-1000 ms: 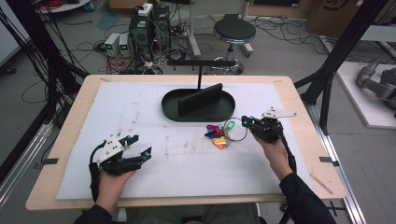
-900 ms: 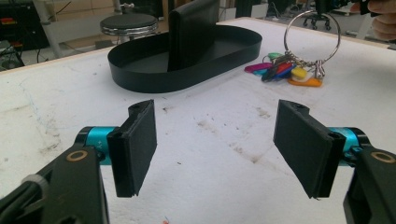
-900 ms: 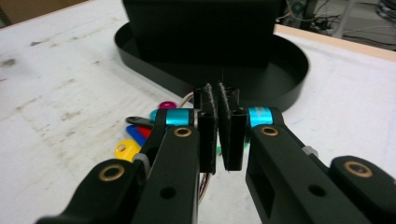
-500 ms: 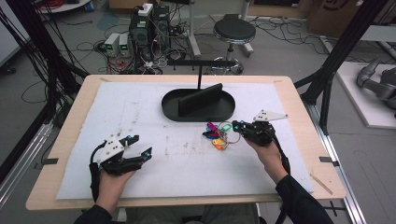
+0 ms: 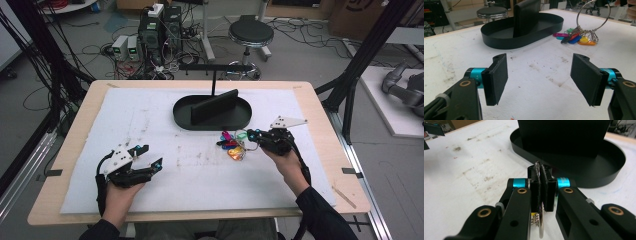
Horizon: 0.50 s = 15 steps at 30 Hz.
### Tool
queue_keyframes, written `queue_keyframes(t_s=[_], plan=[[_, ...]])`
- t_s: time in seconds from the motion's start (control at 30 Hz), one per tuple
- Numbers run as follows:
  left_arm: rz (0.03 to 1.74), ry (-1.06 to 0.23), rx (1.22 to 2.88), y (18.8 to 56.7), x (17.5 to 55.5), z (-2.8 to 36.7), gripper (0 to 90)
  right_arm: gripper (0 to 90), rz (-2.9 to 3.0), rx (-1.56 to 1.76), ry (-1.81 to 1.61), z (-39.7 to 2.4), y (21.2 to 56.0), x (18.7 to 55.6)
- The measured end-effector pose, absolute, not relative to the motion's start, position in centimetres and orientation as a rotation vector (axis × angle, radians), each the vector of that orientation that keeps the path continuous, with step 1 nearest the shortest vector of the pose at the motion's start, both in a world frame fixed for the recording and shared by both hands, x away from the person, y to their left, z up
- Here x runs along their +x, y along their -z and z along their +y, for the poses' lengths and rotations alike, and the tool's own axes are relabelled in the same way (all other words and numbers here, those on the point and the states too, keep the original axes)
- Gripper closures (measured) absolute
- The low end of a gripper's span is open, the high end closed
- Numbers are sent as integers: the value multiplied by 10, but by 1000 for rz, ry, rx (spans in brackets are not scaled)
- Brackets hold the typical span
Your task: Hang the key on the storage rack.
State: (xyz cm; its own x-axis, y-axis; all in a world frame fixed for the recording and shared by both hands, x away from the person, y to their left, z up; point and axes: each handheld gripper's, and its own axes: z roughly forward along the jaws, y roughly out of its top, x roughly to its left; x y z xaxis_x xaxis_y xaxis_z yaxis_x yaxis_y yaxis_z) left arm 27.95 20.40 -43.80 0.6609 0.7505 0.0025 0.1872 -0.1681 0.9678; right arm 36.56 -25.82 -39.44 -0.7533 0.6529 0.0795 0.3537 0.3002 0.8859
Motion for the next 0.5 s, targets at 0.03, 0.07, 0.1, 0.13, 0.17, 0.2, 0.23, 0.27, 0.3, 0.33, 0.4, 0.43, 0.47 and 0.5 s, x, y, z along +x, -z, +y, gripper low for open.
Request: queue_keyframes(t_s=[0.03,0.07,0.1,0.13,0.17,0.2,0.23,0.27,0.3,0.33,0.4,0.43,0.47,0.5], plan=[[767,-597,1702,438,279,204,302,873,2276,913,-1434,-258,394,366],[767,-597,1701,438,279,204,302,873,2269,906,-1440,-258,392,365],[767,-596,1702,438,280,204,302,873,2265,899,-1439,-258,389,364],[768,-596,1701,438,280,204,302,873,2257,894,-1446,-258,386,363],[769,-596,1700,438,280,204,302,873,2245,884,-1455,-259,381,362],[769,-596,1704,438,280,204,302,873,2245,884,-1455,-259,381,362],[772,-597,1702,439,279,204,302,873,2232,869,-1469,-261,375,360],[772,-597,1702,439,279,204,302,873,2232,869,-1469,-261,375,360],[772,-597,1703,439,279,204,302,873,2224,863,-1473,-262,372,360],[772,-596,1704,439,280,204,302,874,2222,863,-1478,-262,370,359],[771,-594,1706,439,280,204,302,875,2209,848,-1490,-265,364,357],[769,-593,1709,439,280,204,302,875,2210,845,-1494,-265,362,357],[770,-593,1706,439,280,204,302,875,2209,838,-1497,-266,360,356],[770,-593,1706,439,280,204,302,875,2206,836,-1499,-266,358,356]])
